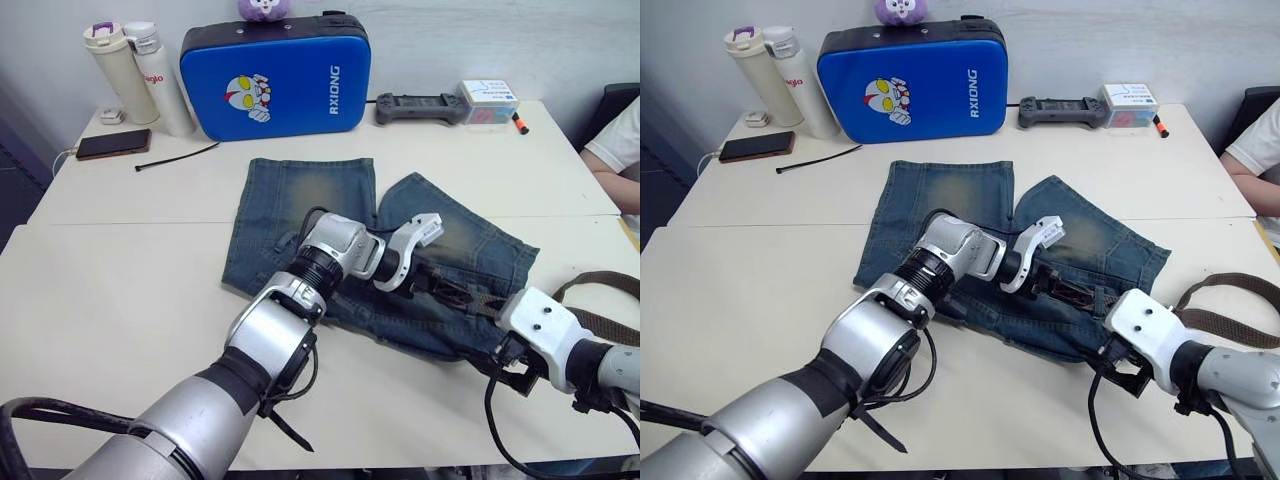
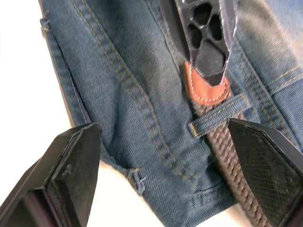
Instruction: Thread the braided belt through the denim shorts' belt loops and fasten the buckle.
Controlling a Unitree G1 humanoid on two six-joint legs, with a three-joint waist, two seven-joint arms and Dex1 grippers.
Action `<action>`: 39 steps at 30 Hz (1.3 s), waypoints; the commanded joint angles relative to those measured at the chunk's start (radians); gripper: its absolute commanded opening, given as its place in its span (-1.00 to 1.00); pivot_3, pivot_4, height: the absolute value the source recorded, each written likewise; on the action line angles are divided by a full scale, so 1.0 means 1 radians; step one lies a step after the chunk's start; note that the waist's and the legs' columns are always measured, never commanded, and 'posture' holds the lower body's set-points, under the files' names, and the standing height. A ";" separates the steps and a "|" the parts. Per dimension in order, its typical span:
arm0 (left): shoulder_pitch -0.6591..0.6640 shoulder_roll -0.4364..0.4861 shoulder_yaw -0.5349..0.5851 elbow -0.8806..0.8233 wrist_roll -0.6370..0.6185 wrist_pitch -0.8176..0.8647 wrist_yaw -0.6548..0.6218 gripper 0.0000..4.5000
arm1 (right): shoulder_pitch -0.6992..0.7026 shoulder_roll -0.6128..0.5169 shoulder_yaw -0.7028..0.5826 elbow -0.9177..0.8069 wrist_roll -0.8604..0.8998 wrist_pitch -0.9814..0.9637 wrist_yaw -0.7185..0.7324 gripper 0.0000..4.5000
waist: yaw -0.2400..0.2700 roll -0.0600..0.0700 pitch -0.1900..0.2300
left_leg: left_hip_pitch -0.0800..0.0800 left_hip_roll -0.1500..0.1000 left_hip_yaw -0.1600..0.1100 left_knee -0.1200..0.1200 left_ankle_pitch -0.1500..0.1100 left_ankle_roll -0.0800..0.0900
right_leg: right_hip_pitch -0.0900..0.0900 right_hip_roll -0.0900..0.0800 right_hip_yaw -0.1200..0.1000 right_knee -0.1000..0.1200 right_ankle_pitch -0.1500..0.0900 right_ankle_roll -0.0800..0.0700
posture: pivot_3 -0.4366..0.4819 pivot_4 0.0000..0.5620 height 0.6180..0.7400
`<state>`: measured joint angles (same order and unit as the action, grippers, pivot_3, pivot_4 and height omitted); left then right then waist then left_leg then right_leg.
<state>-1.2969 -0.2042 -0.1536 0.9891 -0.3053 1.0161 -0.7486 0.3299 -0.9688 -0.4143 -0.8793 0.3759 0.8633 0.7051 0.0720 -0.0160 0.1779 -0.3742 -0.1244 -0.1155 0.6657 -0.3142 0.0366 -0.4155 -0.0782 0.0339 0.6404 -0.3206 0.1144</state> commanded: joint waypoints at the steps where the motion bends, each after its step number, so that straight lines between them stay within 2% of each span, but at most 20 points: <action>1: -0.028 -0.026 0.029 0.027 0.016 -0.044 0.016 1.00 | 0.035 0.010 -0.080 -0.166 0.015 0.017 0.004 0.99 | 0.000 0.000 0.000 | 0.000 0.000 0.000 0.000 0.000 0.000 | 0.000 0.000 0.000 0.000 0.000 0.000 | -0.05 -0.47 1.00; 4: -0.037 -0.033 0.057 0.053 0.018 -0.061 0.030 1.00 | 0.078 0.010 -0.150 -0.168 0.041 0.015 0.020 0.99 | 0.001 0.000 0.000 | 0.000 0.000 0.000 0.000 0.000 0.000 | 0.000 0.000 0.000 0.000 0.000 0.000 | -0.05 -0.47 1.00; 5: -0.039 -0.035 0.066 0.062 0.019 -0.068 0.035 0.82 | 0.099 0.013 -0.182 -0.168 0.051 0.016 0.025 1.00 | 0.001 0.000 0.000 | 0.000 0.000 0.001 0.000 0.000 0.000 | 0.000 0.000 0.000 0.001 0.000 0.000 | -0.05 -0.47 1.00; 7: -0.041 -0.037 0.077 0.074 0.022 -0.078 0.038 0.67 | 0.144 0.017 -0.246 -0.168 0.063 0.015 0.041 1.00 | 0.001 0.000 0.000 | 0.000 0.000 0.001 0.000 0.000 0.000 | 0.000 0.000 0.000 0.001 0.000 0.000 | -0.05 -0.47 1.00; 11: -0.047 -0.039 0.093 0.091 0.027 -0.088 0.034 -0.13 | 0.213 0.021 -0.334 -0.168 0.058 0.008 0.066 1.00 | 0.003 0.000 0.000 | 0.000 0.000 0.001 0.000 0.000 0.000 | 0.000 0.000 0.001 0.001 0.000 0.000 | -0.05 -0.47 1.00; 14: -0.058 -0.040 0.108 0.086 0.025 -0.077 0.025 -0.63 | 0.231 0.021 -0.356 -0.162 0.051 0.000 0.078 1.00 | 0.003 0.000 0.000 | 0.000 0.000 0.001 0.000 0.000 0.000 | 0.000 0.000 0.001 0.001 0.000 0.000 | -0.05 -0.47 1.00; 15: -0.062 -0.036 0.111 0.080 0.023 -0.070 0.020 -0.89 | 0.232 0.018 -0.357 -0.157 0.046 -0.004 0.082 1.00 | 0.003 0.000 0.000 | 0.000 0.000 0.001 0.000 0.000 0.000 | 0.000 0.000 0.001 0.001 0.000 0.000 | -0.05 -0.47 1.00; 16: -0.068 -0.028 0.114 0.070 0.021 -0.060 0.014 -0.97 | 0.231 0.013 -0.355 -0.150 0.041 -0.010 0.087 1.00 | 0.002 0.000 0.000 | 0.000 0.000 0.001 0.000 0.000 0.000 | 0.000 0.000 0.001 0.001 0.000 0.000 | -0.05 -0.47 1.00; 24: -0.068 0.075 0.094 -0.056 0.031 0.039 -0.007 -0.97 | 0.164 -0.025 -0.262 -0.082 0.027 -0.061 0.103 1.00 | -0.008 0.000 0.000 | 0.000 0.000 0.002 0.000 0.000 -0.001 | -0.002 0.000 0.002 0.003 0.000 0.000 | -0.05 -0.47 1.00; 30: 0.024 0.183 0.057 -0.251 0.029 0.162 0.007 -0.97 | 0.093 -0.056 -0.176 -0.019 0.001 -0.099 0.108 1.00 | -0.021 0.000 0.000 | 0.000 0.000 0.002 -0.001 0.000 -0.001 | -0.002 0.000 0.002 0.004 0.000 0.000 | -0.05 -0.47 1.00; 34: 0.117 0.299 0.063 -0.443 0.002 0.306 0.026 -0.97 | 0.025 -0.074 -0.098 0.032 -0.010 -0.131 0.118 1.00 | -0.028 0.000 0.000 | 0.000 0.000 0.002 0.000 0.000 -0.001 | -0.003 0.001 0.003 0.005 0.000 0.000 | -0.05 -0.47 1.00; 39: 0.195 0.343 0.077 -0.591 -0.032 0.401 0.067 -0.97 | -0.036 -0.081 -0.033 0.069 -0.021 -0.150 0.125 1.00 | -0.018 0.000 0.000 | 0.000 0.000 0.002 0.000 0.000 -0.001 | -0.003 0.000 0.003 0.005 0.000 0.000 | -0.05 -0.47 1.00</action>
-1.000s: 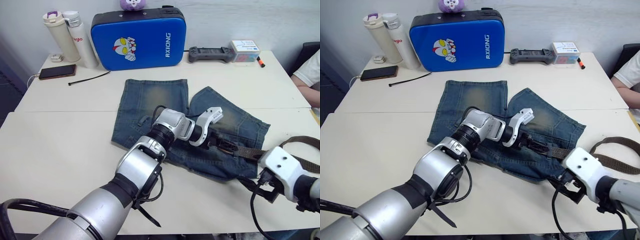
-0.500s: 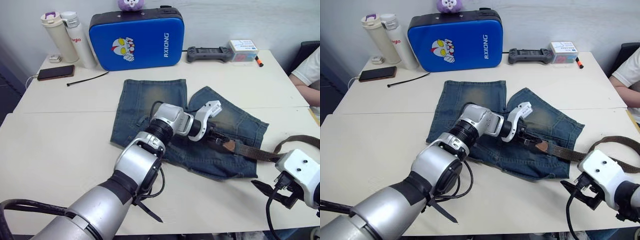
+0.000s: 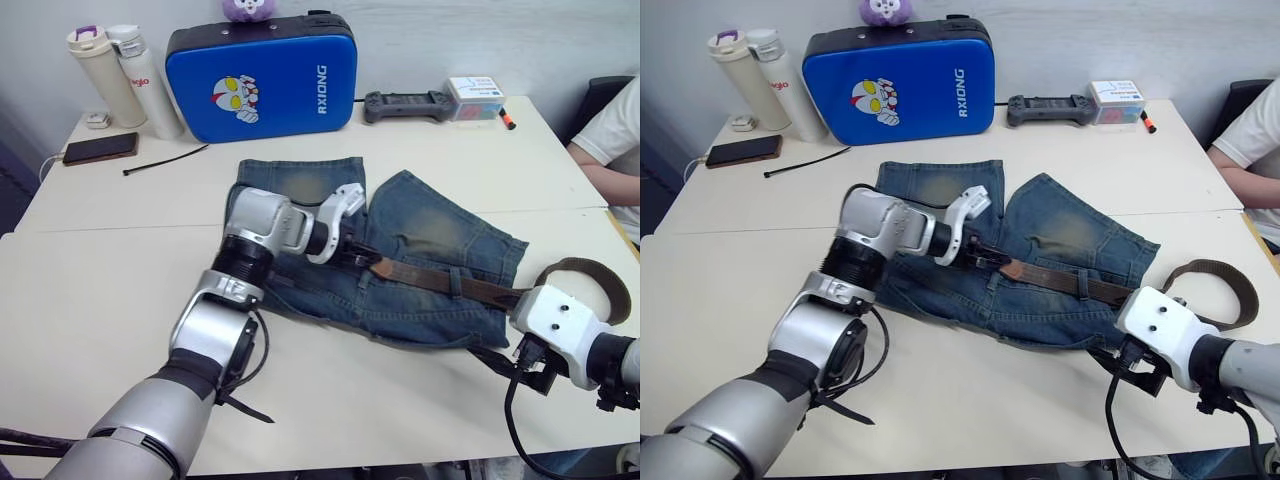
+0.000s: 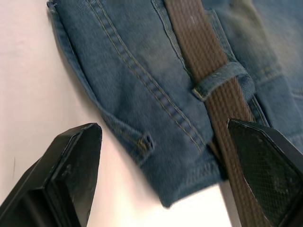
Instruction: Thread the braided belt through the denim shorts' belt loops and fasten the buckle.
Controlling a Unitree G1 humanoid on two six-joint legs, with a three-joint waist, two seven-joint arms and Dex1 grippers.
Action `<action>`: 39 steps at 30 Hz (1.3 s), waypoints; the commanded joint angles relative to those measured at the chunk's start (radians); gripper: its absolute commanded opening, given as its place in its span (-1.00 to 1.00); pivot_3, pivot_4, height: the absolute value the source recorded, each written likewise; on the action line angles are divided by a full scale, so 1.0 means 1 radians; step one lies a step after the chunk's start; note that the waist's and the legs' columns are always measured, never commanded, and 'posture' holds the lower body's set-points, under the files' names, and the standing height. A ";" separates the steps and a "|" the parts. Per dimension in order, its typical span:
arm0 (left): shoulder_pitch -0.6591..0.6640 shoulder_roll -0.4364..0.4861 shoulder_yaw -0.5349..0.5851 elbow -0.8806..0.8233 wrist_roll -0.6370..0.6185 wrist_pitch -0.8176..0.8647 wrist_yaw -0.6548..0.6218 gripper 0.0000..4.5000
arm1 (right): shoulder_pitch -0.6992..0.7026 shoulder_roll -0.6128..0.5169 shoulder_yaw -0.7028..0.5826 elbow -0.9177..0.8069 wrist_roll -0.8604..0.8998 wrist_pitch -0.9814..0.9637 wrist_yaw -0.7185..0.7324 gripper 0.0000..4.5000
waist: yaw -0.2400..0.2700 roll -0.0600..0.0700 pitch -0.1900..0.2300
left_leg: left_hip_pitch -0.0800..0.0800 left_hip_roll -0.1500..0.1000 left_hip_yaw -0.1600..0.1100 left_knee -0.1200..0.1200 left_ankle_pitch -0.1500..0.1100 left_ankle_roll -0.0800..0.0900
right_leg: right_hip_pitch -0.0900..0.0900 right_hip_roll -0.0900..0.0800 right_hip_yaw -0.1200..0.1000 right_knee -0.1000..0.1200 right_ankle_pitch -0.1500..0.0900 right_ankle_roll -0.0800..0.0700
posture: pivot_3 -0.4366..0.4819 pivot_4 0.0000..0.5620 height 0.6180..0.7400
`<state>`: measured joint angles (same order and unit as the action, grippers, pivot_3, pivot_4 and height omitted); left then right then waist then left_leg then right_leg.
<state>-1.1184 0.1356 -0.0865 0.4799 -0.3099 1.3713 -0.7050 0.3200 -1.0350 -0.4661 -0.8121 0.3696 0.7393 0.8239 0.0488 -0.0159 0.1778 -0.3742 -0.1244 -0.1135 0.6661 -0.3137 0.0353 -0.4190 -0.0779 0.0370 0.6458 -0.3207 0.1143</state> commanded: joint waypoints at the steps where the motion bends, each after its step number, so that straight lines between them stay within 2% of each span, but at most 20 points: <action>1: 0.029 0.009 0.001 -0.104 -0.032 0.051 0.026 -0.97 | -0.037 -0.017 0.031 0.009 -0.018 -0.030 0.008 1.00 | 0.006 0.000 0.000 | 0.000 0.000 0.000 0.001 0.000 0.000 | 0.000 0.000 -0.001 0.000 0.000 0.000 | -0.05 -0.47 1.00; 3: 0.053 0.042 -0.071 -0.159 -0.026 0.033 0.010 -0.97 | -0.057 -0.018 0.051 0.019 -0.020 -0.039 0.012 1.00 | 0.005 0.000 0.000 | 0.000 0.000 -0.001 0.001 0.000 0.000 | 0.001 0.000 -0.001 0.000 0.000 0.000 | -0.05 -0.47 1.00; 4: 0.059 0.041 -0.072 -0.165 -0.030 0.018 0.009 -0.97 | -0.068 -0.020 0.065 0.025 -0.022 -0.047 0.015 1.00 | 0.004 0.000 0.000 | 0.000 0.000 -0.001 0.001 0.000 0.000 | 0.001 0.000 -0.001 0.000 0.000 0.000 | -0.05 -0.47 1.00; 7: 0.056 0.045 -0.057 -0.174 -0.063 0.006 -0.011 -0.50 | -0.092 -0.032 0.097 0.040 -0.034 -0.071 0.031 1.00 | 0.004 0.000 0.000 | 0.000 0.000 0.000 0.001 0.000 0.000 | 0.001 0.000 -0.001 0.000 0.000 0.000 | -0.05 -0.47 1.00; 10: 0.040 0.067 -0.042 -0.168 -0.072 0.005 -0.010 0.09 | -0.117 -0.040 0.132 0.046 -0.040 -0.098 0.045 1.00 | 0.003 0.000 0.000 | 0.000 0.000 0.000 0.001 0.000 0.000 | 0.001 0.000 -0.001 0.000 0.000 0.000 | -0.05 -0.47 1.00; 14: 0.039 0.183 -0.069 -0.197 -0.080 -0.023 -0.069 0.89 | -0.165 -0.057 0.232 0.034 -0.069 -0.136 0.058 1.00 | -0.007 0.000 0.000 | 0.000 0.000 0.000 0.000 0.000 0.000 | 0.000 0.000 0.000 0.000 0.000 0.000 | -0.05 -0.47 1.00; 15: 0.045 0.223 -0.085 -0.213 -0.082 -0.037 -0.094 0.98 | -0.180 -0.063 0.267 0.033 -0.082 -0.148 0.060 1.00 | -0.012 0.000 0.000 | 0.000 0.000 0.000 0.000 0.000 -0.001 | -0.001 0.000 0.000 0.000 0.000 0.000 | -0.05 -0.47 1.00; 21: 0.126 0.448 -0.196 -0.390 -0.115 -0.148 -0.290 0.98 | -0.275 -0.074 0.452 0.071 -0.187 -0.187 0.053 1.00 | -0.021 0.000 0.000 | 0.000 0.000 -0.001 -0.001 0.000 -0.001 | -0.001 0.000 -0.001 0.000 0.000 0.000 | -0.05 -0.47 1.00; 26: 0.152 0.521 -0.209 -0.437 -0.124 -0.178 -0.338 0.98 | -0.371 -0.080 0.581 0.176 -0.307 -0.193 0.052 1.00 | -0.019 0.000 0.000 | -0.001 -0.001 -0.002 0.000 0.000 0.000 | -0.001 -0.001 -0.001 0.000 0.000 -0.001 | -0.05 -0.47 1.00; 29: 0.169 0.547 -0.225 -0.470 -0.122 -0.188 -0.348 1.00 | -0.451 -0.071 0.644 0.244 -0.361 -0.234 0.072 0.59 | -0.023 0.000 0.000 | -0.001 -0.001 -0.002 0.000 0.001 0.000 | -0.001 -0.001 -0.001 0.000 0.000 -0.001 | -0.05 -0.47 1.00; 33: 0.188 0.554 -0.235 -0.498 -0.126 -0.185 -0.345 1.00 | -0.480 -0.083 0.684 0.277 -0.387 -0.352 0.137 -0.27 | -0.024 0.000 0.000 | -0.001 -0.001 -0.002 -0.001 0.000 0.000 | -0.002 0.000 -0.001 0.000 -0.001 -0.001 | -0.05 -0.47 1.00; 36: 0.214 0.584 -0.246 -0.562 -0.168 -0.164 -0.394 1.00 | -0.424 -0.151 0.636 0.322 -0.394 -0.528 0.201 -0.97 | -0.024 0.000 0.000 | -0.002 -0.001 -0.001 -0.001 0.000 0.000 | -0.002 0.000 -0.001 0.000 -0.001 -0.001 | -0.05 -0.47 1.00; 39: 0.240 0.606 -0.249 -0.621 -0.201 -0.164 -0.431 1.00 | -0.385 -0.207 0.586 0.445 -0.418 -0.749 0.220 -0.97 | -0.021 0.000 0.000 | -0.002 -0.001 -0.002 -0.001 0.000 0.000 | -0.002 0.000 -0.001 0.000 -0.001 -0.001 | -0.05 -0.47 1.00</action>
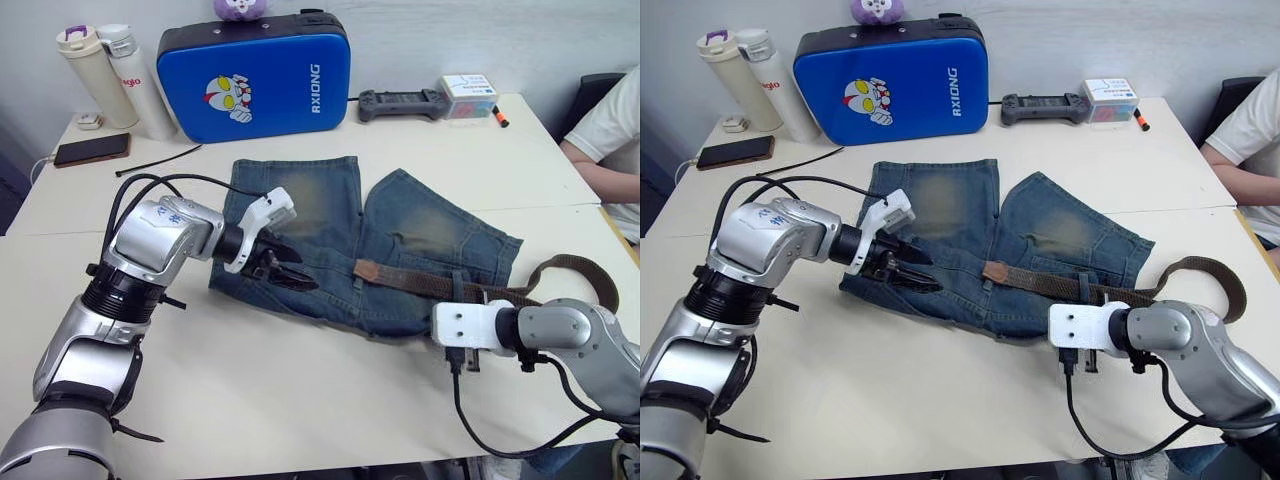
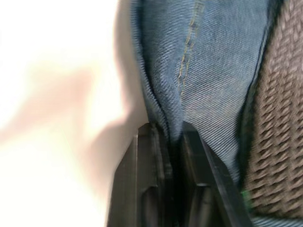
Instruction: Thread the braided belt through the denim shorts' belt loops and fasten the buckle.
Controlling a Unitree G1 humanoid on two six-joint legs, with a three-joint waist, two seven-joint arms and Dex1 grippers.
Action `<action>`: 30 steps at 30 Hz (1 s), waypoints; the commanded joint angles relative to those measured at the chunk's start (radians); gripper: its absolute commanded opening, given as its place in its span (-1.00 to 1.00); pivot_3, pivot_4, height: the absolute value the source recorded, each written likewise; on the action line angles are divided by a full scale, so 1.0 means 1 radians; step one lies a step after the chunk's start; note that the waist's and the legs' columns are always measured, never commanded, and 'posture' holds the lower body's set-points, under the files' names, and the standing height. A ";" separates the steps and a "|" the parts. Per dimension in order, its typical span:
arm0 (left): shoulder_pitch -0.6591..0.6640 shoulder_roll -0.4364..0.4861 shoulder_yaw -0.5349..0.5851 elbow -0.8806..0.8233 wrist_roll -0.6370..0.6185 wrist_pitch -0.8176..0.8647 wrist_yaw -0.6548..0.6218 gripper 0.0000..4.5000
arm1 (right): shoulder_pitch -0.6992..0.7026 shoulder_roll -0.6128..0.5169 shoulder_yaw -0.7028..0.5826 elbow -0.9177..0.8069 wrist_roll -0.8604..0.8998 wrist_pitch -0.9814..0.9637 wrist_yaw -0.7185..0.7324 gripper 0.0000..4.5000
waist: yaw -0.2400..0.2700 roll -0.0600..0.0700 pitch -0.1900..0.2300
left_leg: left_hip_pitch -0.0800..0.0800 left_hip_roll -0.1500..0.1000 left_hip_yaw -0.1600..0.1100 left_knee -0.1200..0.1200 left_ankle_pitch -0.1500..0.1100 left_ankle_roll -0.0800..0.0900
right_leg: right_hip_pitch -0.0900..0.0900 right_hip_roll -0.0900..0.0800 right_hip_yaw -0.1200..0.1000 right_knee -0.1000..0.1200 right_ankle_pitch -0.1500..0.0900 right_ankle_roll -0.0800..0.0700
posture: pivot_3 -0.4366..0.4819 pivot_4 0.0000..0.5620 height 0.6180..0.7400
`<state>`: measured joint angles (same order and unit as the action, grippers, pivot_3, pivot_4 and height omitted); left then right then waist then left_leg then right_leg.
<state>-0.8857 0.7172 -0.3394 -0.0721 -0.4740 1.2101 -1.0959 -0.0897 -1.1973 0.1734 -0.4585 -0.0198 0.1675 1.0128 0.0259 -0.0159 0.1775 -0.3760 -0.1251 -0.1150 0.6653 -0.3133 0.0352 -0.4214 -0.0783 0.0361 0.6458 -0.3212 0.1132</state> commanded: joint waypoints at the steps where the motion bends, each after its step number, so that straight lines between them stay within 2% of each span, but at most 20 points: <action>1: 0.015 0.033 -0.004 -0.086 -0.042 -0.009 -0.051 1.00 | 0.022 -0.059 -0.063 0.163 -0.044 -0.271 0.026 -0.97 | 0.002 0.000 0.000 | 0.000 0.000 0.000 0.000 0.000 0.000 | 0.000 0.000 0.000 -0.001 0.000 0.000 | -0.05 -0.47 1.00; 5: 0.026 0.037 -0.025 -0.102 -0.042 -0.024 -0.062 1.00 | -0.104 -0.031 -0.036 0.461 -0.091 -0.613 0.006 -0.97 | -0.002 0.000 0.000 | 0.002 -0.001 0.001 0.001 0.000 0.001 | 0.003 -0.001 0.000 -0.001 0.000 0.000 | -0.05 -0.47 1.00; 7: 0.024 0.032 -0.045 -0.094 -0.030 -0.043 -0.064 1.00 | -0.230 0.006 0.018 0.640 -0.161 -0.809 -0.010 -0.97 | -0.005 0.001 0.000 | 0.004 0.000 0.001 0.001 0.000 0.001 | 0.004 0.000 0.000 0.000 0.000 0.000 | -0.05 -0.47 1.00; 11: 0.011 0.017 -0.072 -0.068 -0.014 -0.071 -0.065 1.00 | -0.437 0.078 0.100 0.924 -0.285 -1.034 -0.044 -0.97 | -0.019 0.001 0.000 | 0.005 0.001 0.002 -0.001 0.000 0.000 | 0.003 0.001 0.001 0.001 0.000 -0.001 | -0.05 -0.47 1.00; 15: 0.000 -0.001 -0.090 -0.054 0.001 -0.087 -0.062 1.00 | -0.563 0.125 0.149 1.100 -0.351 -1.136 -0.076 -0.97 | -0.030 0.001 0.000 | 0.005 0.001 0.002 -0.001 0.000 0.000 | 0.002 0.002 0.000 0.001 -0.001 -0.001 | -0.05 -0.47 1.00; 19: -0.003 -0.019 -0.099 -0.044 0.011 -0.097 -0.054 1.00 | -0.554 0.119 0.129 1.105 -0.244 -1.135 -0.031 -0.97 | -0.030 0.001 0.000 | 0.005 0.000 0.002 -0.001 0.000 0.000 | 0.001 0.002 0.001 0.002 -0.001 -0.001 | -0.05 -0.47 1.00; 21: -0.004 -0.024 -0.101 -0.039 0.016 -0.101 -0.056 1.00 | -0.529 0.099 0.110 1.062 -0.177 -1.108 0.004 -0.60 | -0.029 0.001 0.000 | 0.004 0.000 0.002 0.000 0.000 0.000 | 0.001 0.002 0.002 0.002 -0.001 -0.001 | -0.05 -0.47 1.00; 22: -0.007 -0.028 -0.105 -0.033 0.019 -0.104 -0.059 1.00 | -0.500 0.067 0.089 1.010 -0.129 -1.075 0.026 -0.48 | -0.028 0.001 0.000 | 0.004 0.000 0.002 0.000 0.000 0.000 | 0.001 0.002 0.002 0.002 -0.001 -0.001 | -0.05 -0.47 1.00; 26: -0.018 -0.037 -0.112 -0.008 0.027 -0.118 -0.067 1.00 | -0.408 -0.012 0.004 0.807 0.018 -0.903 0.072 0.36 | -0.026 0.003 0.000 | 0.001 0.000 0.001 0.001 0.000 0.000 | -0.002 0.002 0.003 0.003 -0.001 -0.001 | -0.05 -0.47 1.00; 29: -0.031 -0.049 -0.119 0.022 0.038 -0.139 -0.074 1.00 | -0.318 -0.060 -0.097 0.606 0.140 -0.655 0.077 0.98 | -0.025 0.003 0.000 | 0.000 0.000 0.002 0.001 0.001 -0.001 | -0.005 0.002 0.004 0.007 -0.001 -0.002 | -0.05 -0.47 1.00; 30: -0.036 -0.062 -0.111 0.035 0.042 -0.152 -0.069 1.00 | -0.275 -0.051 -0.145 0.533 0.210 -0.493 0.043 0.98 | -0.025 0.003 0.000 | 0.000 0.000 0.002 0.001 0.001 -0.001 | -0.005 0.002 0.004 0.008 -0.001 -0.002 | -0.05 -0.47 1.00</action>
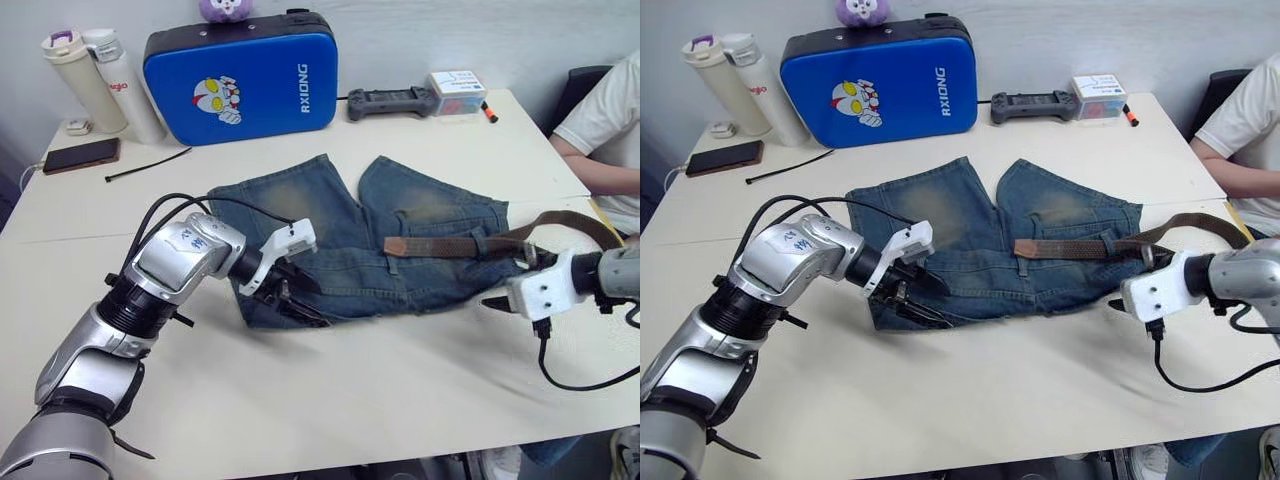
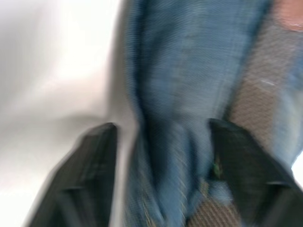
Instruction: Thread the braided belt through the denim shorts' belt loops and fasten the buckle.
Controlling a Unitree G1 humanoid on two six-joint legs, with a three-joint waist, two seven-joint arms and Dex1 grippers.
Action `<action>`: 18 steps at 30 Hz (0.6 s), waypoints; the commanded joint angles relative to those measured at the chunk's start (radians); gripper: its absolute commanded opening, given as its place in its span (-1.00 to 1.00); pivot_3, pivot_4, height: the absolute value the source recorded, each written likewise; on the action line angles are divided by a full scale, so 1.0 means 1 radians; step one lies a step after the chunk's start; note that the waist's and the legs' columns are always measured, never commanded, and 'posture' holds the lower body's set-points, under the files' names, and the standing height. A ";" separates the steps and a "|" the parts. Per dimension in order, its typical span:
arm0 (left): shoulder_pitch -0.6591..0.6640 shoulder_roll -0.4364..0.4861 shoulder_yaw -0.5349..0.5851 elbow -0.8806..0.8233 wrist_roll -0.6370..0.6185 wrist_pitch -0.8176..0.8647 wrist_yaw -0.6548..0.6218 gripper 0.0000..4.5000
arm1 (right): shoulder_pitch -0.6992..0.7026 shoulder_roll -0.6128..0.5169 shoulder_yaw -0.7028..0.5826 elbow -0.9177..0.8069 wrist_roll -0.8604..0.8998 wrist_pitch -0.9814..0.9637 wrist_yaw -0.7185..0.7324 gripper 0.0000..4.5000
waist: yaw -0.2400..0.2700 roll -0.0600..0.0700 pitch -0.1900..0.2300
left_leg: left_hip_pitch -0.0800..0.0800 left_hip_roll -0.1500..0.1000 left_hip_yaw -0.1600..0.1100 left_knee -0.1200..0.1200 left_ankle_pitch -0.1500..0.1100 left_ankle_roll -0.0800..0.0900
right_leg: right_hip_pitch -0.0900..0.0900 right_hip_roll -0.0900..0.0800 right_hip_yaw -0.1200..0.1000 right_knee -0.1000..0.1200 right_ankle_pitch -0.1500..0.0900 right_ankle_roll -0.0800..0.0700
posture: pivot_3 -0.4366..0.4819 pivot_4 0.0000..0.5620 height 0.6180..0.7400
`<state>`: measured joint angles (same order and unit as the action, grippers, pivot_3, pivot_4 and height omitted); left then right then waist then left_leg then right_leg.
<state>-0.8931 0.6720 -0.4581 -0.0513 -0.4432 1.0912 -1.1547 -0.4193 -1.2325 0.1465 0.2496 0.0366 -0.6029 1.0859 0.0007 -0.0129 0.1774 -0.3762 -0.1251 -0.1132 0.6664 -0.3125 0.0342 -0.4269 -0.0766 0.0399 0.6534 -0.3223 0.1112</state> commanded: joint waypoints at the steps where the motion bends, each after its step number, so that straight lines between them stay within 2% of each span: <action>1: -0.033 -0.034 0.022 0.027 0.012 -0.049 -0.001 1.00 | 0.097 0.005 -0.170 -0.253 0.256 0.488 -0.087 0.98 | 0.000 0.000 0.000 | 0.000 0.000 0.000 0.000 0.000 0.000 | 0.000 0.000 0.000 0.000 0.000 -0.001 | -0.05 -0.47 1.00; 2: -0.037 -0.046 0.033 0.034 0.012 -0.060 0.006 1.00 | 0.129 0.022 -0.211 -0.312 0.328 0.643 -0.128 0.98 | 0.002 0.000 0.000 | 0.000 0.000 0.000 0.000 0.000 0.000 | 0.000 0.000 0.001 0.000 0.000 -0.001 | -0.05 -0.47 1.00; 3: -0.035 -0.068 0.057 0.043 0.016 -0.092 0.027 1.00 | 0.171 0.050 -0.265 -0.391 0.498 0.866 -0.212 0.98 | 0.002 0.000 0.000 | 0.000 0.000 0.000 0.000 0.000 0.000 | 0.000 0.000 0.001 0.001 0.000 -0.001 | -0.05 -0.47 1.00; 5: -0.029 -0.102 0.097 0.049 0.026 -0.147 0.066 1.00 | 0.226 0.128 -0.362 -0.512 0.762 1.161 -0.404 0.98 | 0.013 -0.001 0.000 | 0.000 0.000 -0.001 0.000 0.000 0.000 | 0.000 -0.001 0.000 0.000 0.000 -0.001 | -0.05 -0.47 1.00; 8: -0.002 -0.124 0.148 0.021 0.022 -0.234 0.079 1.00 | 0.263 0.271 -0.467 -0.619 1.061 1.396 -0.733 0.98 | 0.022 -0.001 0.000 | -0.002 0.001 -0.002 0.002 0.000 0.000 | 0.000 -0.001 0.000 0.000 0.000 -0.001 | -0.05 -0.47 1.00; 10: 0.027 -0.126 0.171 -0.016 0.019 -0.310 0.068 1.00 | 0.269 0.337 -0.495 -0.649 1.241 1.486 -0.940 0.98 | 0.024 0.000 0.000 | -0.002 0.001 -0.001 0.001 0.000 0.000 | -0.001 -0.001 0.000 0.001 0.000 -0.001 | -0.05 -0.47 1.00; 11: 0.042 -0.125 0.180 -0.034 0.023 -0.344 0.069 1.00 | 0.277 0.351 -0.492 -0.635 1.387 1.508 -1.075 0.98 | 0.024 0.000 0.000 | -0.002 0.000 -0.001 0.001 0.000 0.000 | -0.001 -0.001 0.000 0.001 0.000 -0.001 | -0.05 -0.47 1.00; 13: 0.073 -0.134 0.206 -0.064 0.039 -0.420 0.096 1.00 | 0.298 0.387 -0.486 -0.623 1.609 1.497 -1.279 0.98 | 0.025 -0.001 0.000 | -0.002 0.000 -0.001 0.001 0.000 0.000 | -0.001 -0.001 0.000 0.000 0.000 -0.001 | -0.05 -0.47 1.00; 15: 0.095 -0.144 0.231 -0.083 0.032 -0.438 0.121 1.00 | 0.310 0.448 -0.483 -0.631 1.755 1.437 -1.380 0.98 | 0.026 -0.001 0.000 | -0.001 0.000 -0.001 0.001 0.000 0.000 | 0.000 -0.002 0.000 0.000 0.000 -0.001 | -0.05 -0.47 1.00; 18: 0.098 -0.148 0.254 -0.086 0.004 -0.403 0.125 1.00 | 0.290 0.550 -0.490 -0.601 1.883 1.338 -1.510 0.98 | 0.024 -0.001 0.000 | -0.001 0.000 -0.001 0.001 0.000 0.000 | 0.000 -0.002 0.000 0.001 0.000 -0.001 | -0.05 -0.47 1.00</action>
<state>-0.7852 0.5230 -0.2405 -0.1055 -0.4169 0.6803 -1.0318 -0.1130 -0.6993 -0.3128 -0.3494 1.8335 0.7978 -0.3613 0.0251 -0.0135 0.1772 -0.3775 -0.1252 -0.1138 0.6676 -0.3122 0.0345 -0.4268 -0.0780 0.0404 0.6543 -0.3222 0.1100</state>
